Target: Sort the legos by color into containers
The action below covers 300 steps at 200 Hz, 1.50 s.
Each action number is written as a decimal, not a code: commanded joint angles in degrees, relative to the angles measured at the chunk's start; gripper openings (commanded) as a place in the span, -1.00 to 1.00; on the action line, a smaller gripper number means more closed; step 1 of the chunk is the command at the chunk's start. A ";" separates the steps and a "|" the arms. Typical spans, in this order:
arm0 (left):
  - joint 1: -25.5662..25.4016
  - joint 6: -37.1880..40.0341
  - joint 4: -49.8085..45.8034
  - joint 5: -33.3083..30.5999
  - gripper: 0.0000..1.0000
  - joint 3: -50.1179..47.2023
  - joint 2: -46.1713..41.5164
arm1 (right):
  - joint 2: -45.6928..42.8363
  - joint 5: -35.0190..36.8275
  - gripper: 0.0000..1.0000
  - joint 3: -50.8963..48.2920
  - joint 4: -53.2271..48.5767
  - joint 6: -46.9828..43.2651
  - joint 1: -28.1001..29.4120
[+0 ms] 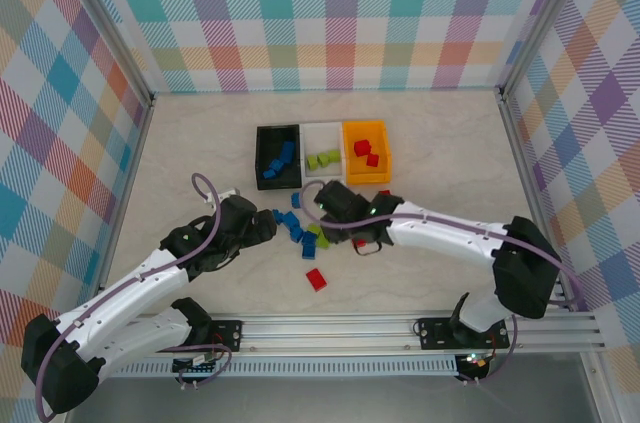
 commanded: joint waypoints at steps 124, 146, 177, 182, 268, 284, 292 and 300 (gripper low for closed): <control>-0.42 2.93 1.82 10.32 1.00 -3.57 0.94 | 40.89 -4.40 -0.08 48.49 -3.78 -6.26 -17.41; -0.66 3.59 2.71 11.72 1.00 -3.61 2.74 | 38.07 -5.27 0.21 47.51 -2.09 -6.61 -17.42; -2.55 4.91 3.99 12.50 0.99 -1.92 6.80 | 28.97 -6.54 0.37 39.85 1.54 -5.99 -17.35; -3.13 5.14 3.91 12.21 0.98 -1.37 7.81 | 27.00 -6.83 0.38 37.52 2.49 -5.70 -17.37; -16.11 8.75 2.44 6.50 0.62 12.50 36.99 | -1.63 -6.34 0.38 2.88 9.45 -2.07 -16.10; -16.50 8.85 1.77 5.05 0.61 14.34 40.21 | -4.23 -5.99 0.38 0.51 9.45 -1.98 -16.09; -16.59 8.80 1.69 4.43 0.60 14.86 41.24 | -5.29 -5.77 0.38 -0.22 9.38 -2.06 -16.10; -16.67 8.90 1.88 4.02 0.58 15.28 42.06 | -6.06 -5.43 0.38 -0.92 9.36 -2.15 -16.09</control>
